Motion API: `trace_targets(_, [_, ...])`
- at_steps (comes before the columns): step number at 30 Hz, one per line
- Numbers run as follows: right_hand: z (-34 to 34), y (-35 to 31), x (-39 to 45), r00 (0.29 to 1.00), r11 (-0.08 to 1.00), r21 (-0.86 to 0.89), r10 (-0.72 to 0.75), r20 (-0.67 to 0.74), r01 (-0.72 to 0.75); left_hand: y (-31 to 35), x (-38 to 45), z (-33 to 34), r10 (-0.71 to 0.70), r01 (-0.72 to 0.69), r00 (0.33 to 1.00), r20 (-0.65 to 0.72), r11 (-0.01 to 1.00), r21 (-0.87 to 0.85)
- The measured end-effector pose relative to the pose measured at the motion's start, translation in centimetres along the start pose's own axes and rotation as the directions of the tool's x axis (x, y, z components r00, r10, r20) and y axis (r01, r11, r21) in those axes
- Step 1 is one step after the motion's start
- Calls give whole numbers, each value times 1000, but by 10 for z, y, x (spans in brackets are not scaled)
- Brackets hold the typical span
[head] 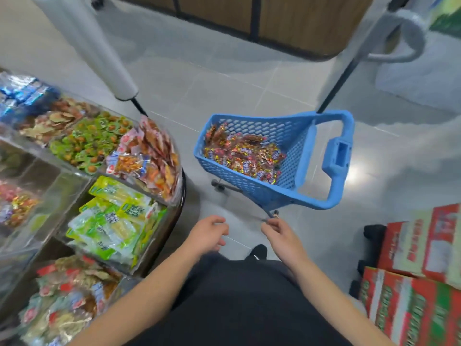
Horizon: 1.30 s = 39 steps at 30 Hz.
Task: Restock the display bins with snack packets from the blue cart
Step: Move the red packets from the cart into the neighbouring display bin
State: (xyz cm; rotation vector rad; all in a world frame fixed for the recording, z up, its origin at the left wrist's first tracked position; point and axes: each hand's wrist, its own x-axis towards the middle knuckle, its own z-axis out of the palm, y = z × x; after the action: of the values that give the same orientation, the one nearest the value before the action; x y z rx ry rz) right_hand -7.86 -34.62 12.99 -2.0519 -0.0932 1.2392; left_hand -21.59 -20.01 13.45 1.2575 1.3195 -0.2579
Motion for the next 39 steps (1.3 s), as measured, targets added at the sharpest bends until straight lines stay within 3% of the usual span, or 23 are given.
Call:
trace_targets(7, [-21, -6, 29, 995, 989, 128, 82, -51, -75, 39, 41, 18, -22, 13, 996, 87, 994, 106])
trace_targets(18, [-25, -84, 129, 968, 958, 235, 205, -147, -167, 146, 163, -16, -29, -14, 974, 226, 982, 187])
trace_targets(26, [-29, -101, 236, 959, 983, 26, 182, -215, -180, 177, 256, -28, -81, 36, 968, 236, 981, 193])
trace_targets(32, [-14, -68, 337, 978, 964, -200, 149, -147, -177, 161, 321, -11, -119, 89, 972, 202, 984, 152])
trace_targets(39, [24, -17, 422, 959, 877, -391, 242, -148, -281, 136, 376, 2, -130, 111, 972, 195, 988, 103])
